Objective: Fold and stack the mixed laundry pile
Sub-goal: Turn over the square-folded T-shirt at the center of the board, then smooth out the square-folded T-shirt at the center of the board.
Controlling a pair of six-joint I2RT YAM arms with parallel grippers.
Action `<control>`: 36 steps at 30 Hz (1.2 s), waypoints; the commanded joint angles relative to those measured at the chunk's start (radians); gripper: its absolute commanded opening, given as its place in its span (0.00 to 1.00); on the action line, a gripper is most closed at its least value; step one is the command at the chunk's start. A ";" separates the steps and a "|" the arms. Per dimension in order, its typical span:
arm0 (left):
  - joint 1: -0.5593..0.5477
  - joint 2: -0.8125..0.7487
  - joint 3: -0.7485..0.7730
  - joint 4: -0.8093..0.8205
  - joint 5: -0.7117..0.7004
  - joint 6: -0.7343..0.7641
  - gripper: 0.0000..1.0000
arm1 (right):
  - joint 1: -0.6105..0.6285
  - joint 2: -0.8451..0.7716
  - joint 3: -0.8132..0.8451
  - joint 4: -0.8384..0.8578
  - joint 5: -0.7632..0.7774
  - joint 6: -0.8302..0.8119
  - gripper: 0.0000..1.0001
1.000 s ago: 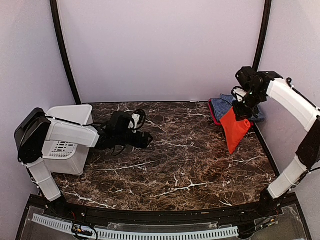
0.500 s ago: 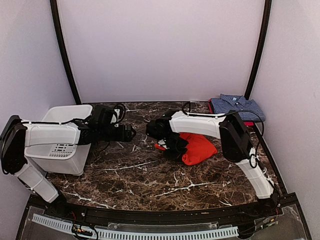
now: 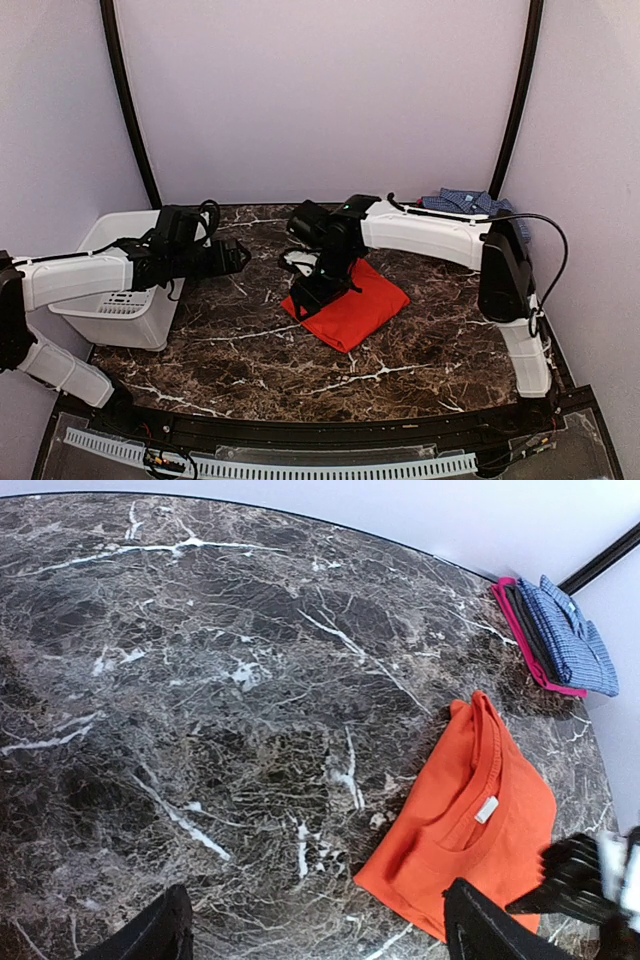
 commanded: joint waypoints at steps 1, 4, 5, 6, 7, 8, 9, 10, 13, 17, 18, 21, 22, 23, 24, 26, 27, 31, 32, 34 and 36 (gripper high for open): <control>0.003 -0.017 -0.017 0.053 0.108 -0.022 0.85 | 0.000 -0.224 -0.126 0.266 -0.337 -0.088 0.63; -0.034 0.010 -0.004 0.101 0.154 0.000 0.83 | -0.061 -0.317 -0.245 0.355 -0.445 -0.077 0.63; -0.052 0.020 0.005 0.105 0.158 0.013 0.82 | -0.098 -0.349 -0.319 0.394 -0.461 -0.060 0.62; -0.101 0.049 0.036 0.102 0.156 0.044 0.82 | -0.138 -0.393 -0.376 0.433 -0.467 -0.044 0.62; -0.127 0.069 0.057 0.095 0.135 0.061 0.81 | -0.181 -0.419 -0.430 0.471 -0.466 -0.023 0.62; -0.178 0.115 0.105 0.074 0.127 0.091 0.80 | -0.231 -0.435 -0.483 0.502 -0.461 -0.005 0.60; -0.198 0.143 0.132 0.064 0.123 0.100 0.78 | -0.293 -0.445 -0.526 0.530 -0.450 0.011 0.59; -0.233 0.199 0.179 0.051 0.125 0.102 0.75 | -0.335 -0.449 -0.564 0.551 -0.428 0.023 0.57; -0.282 0.298 0.252 0.079 0.162 0.082 0.70 | -0.424 -0.442 -0.642 0.600 -0.379 0.027 0.52; -0.320 0.454 0.335 0.065 0.194 0.048 0.68 | -0.453 -0.386 -0.670 0.633 -0.356 0.006 0.50; -0.322 0.490 0.339 0.064 0.193 0.036 0.68 | -0.453 -0.367 -0.674 0.636 -0.361 0.005 0.49; -0.314 0.543 0.357 0.000 0.140 0.020 0.65 | -0.452 -0.317 -0.718 0.655 -0.368 0.017 0.46; -0.307 0.552 0.358 -0.014 0.132 0.017 0.65 | -0.452 -0.313 -0.732 0.666 -0.371 0.023 0.46; -0.289 0.566 0.356 -0.040 0.127 0.008 0.64 | -0.452 -0.313 -0.768 0.681 -0.380 0.030 0.45; -0.278 0.572 0.352 -0.050 0.121 0.003 0.64 | -0.449 -0.320 -0.799 0.696 -0.389 0.038 0.44; -0.238 0.586 0.338 -0.064 0.116 -0.002 0.63 | -0.432 -0.347 -0.865 0.724 -0.391 0.063 0.44; -0.212 0.593 0.333 -0.078 0.109 0.000 0.63 | -0.417 -0.367 -0.898 0.736 -0.391 0.077 0.44; -0.146 0.599 0.346 -0.103 0.088 0.043 0.63 | -0.299 -0.447 -1.024 0.806 -0.424 0.166 0.44; -0.139 0.599 0.364 -0.111 0.082 0.054 0.63 | -0.261 -0.467 -1.042 0.830 -0.445 0.192 0.45; -0.127 0.588 0.393 -0.149 0.067 0.091 0.65 | -0.200 -0.501 -1.056 0.856 -0.484 0.219 0.45; -0.123 0.531 0.393 -0.167 0.071 0.128 0.68 | -0.187 -0.547 -1.050 0.851 -0.490 0.231 0.45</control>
